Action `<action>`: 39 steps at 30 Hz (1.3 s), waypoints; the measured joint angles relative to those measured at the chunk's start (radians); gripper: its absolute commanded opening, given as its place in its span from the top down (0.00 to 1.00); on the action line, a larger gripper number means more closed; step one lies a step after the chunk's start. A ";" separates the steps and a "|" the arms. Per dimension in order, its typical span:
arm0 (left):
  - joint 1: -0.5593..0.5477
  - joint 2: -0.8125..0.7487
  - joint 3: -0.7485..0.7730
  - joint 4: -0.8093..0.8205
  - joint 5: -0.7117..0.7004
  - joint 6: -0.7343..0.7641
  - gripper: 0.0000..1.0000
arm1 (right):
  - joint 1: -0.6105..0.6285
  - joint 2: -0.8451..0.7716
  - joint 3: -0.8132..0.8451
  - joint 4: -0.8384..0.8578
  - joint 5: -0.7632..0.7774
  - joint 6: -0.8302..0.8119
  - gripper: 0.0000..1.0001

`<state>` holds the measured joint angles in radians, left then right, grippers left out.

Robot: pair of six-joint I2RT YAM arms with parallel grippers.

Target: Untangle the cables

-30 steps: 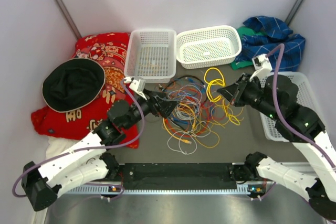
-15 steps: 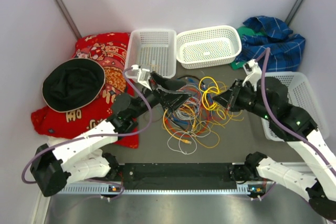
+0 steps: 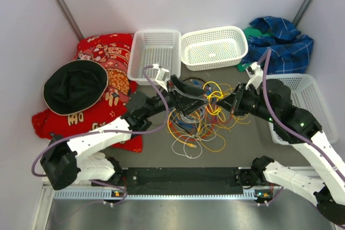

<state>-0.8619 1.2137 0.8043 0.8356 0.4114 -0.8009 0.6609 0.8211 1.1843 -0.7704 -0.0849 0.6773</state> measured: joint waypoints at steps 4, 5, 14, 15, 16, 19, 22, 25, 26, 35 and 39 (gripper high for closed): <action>-0.016 0.021 0.000 0.003 0.025 -0.010 0.30 | 0.000 0.003 0.000 0.000 -0.002 0.000 1.00; -0.019 0.025 0.000 0.003 0.029 -0.011 0.35 | 0.000 0.006 0.000 0.001 -0.004 0.000 1.00; -0.035 0.042 0.000 0.019 0.066 -0.016 0.94 | 0.000 0.013 0.000 0.001 -0.007 0.000 1.00; -0.036 0.042 0.000 0.021 0.068 -0.013 0.96 | 0.000 0.013 0.000 0.001 -0.006 0.000 1.00; -0.036 0.042 0.000 0.020 0.069 -0.010 0.97 | 0.000 0.013 0.000 0.001 -0.006 0.000 1.00; -0.035 0.034 0.000 0.006 0.067 0.000 1.00 | 0.000 0.013 0.000 0.001 -0.003 -0.001 1.00; -0.036 0.003 -0.001 -0.032 0.061 0.021 1.00 | 0.000 0.013 0.000 0.001 -0.003 -0.001 1.00; -0.036 -0.040 -0.008 -0.061 0.042 0.047 1.00 | 0.000 0.013 0.000 0.001 -0.002 0.000 0.91; -0.036 -0.057 -0.010 -0.077 0.033 0.057 1.00 | 0.000 0.012 0.000 0.002 -0.001 0.000 0.85; -0.036 -0.201 -0.005 -0.283 -0.078 0.178 1.00 | 0.003 -0.029 -0.005 -0.005 0.111 -0.002 0.62; -0.036 -0.240 0.048 -0.391 -0.129 0.238 1.00 | 0.003 -0.071 -0.031 -0.013 0.172 0.015 0.22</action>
<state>-0.8982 0.9741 0.8524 0.4450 0.2821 -0.5629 0.6636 0.7502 1.1534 -0.7837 0.0872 0.6922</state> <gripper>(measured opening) 0.047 0.527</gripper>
